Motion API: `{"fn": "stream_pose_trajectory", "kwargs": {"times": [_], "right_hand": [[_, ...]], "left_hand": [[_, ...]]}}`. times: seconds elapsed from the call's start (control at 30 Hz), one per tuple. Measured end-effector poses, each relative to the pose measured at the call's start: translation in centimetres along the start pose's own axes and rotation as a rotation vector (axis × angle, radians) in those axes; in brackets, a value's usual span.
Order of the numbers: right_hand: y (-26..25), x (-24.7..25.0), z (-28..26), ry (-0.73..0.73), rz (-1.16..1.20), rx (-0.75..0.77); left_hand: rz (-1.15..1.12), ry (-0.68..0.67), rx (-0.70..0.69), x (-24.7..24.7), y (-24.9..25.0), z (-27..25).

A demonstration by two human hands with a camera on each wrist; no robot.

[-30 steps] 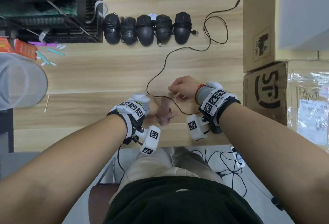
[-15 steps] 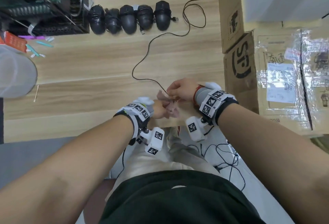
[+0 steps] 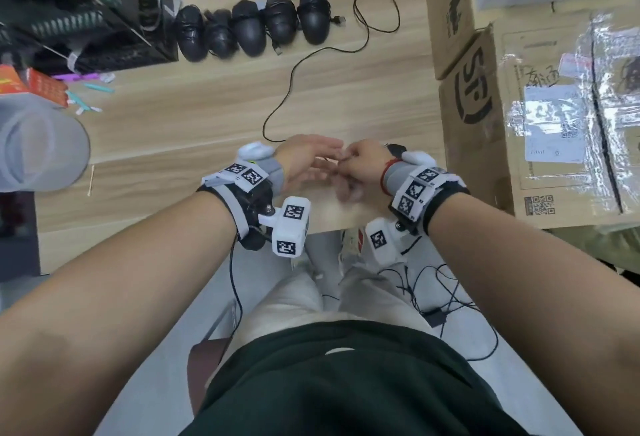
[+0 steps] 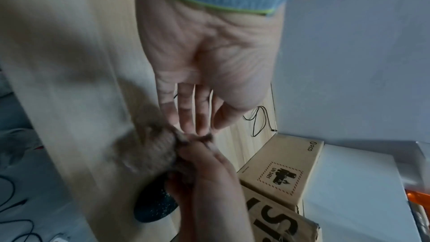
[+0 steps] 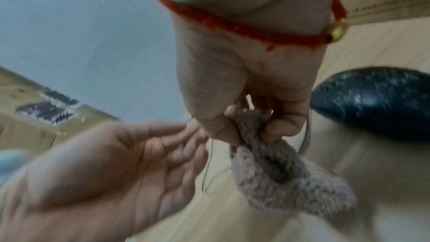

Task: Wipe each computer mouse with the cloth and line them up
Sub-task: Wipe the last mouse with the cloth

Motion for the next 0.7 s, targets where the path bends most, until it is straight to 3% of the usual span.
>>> {"fn": "stream_pose_trajectory", "kwargs": {"times": [0.17, 0.23, 0.4, 0.57, 0.7], "right_hand": [[1.9, 8.3, -3.4, 0.358, 0.102, -0.173], [4.4, 10.0, -4.0, 0.429, 0.138, -0.267], [7.6, 6.0, -2.7, 0.249, 0.032, -0.377], [8.0, 3.4, -0.2, 0.222, -0.262, -0.476], [7.8, 3.2, 0.9, 0.248, -0.313, -0.455]], "left_hand": [[0.038, 0.116, 0.012, 2.5, 0.2, 0.0], [0.041, 0.12, 0.043, 2.7, -0.3, 0.0], [0.059, 0.109, 0.1, 2.7, -1.8, -0.4], [0.094, 0.122, 0.151, 3.6, -3.3, -1.0], [0.1, 0.144, 0.164, 4.7, -4.2, -1.6]]}}
Point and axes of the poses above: each hand's wrist, its own z-axis towards the middle knuckle, its own x-axis out of the back of the hand, y = z × x, the point moved 8 cm from there along z, towards the middle knuckle, and after that the axes turned 14 degrees about -y, right-handed, at the moved point
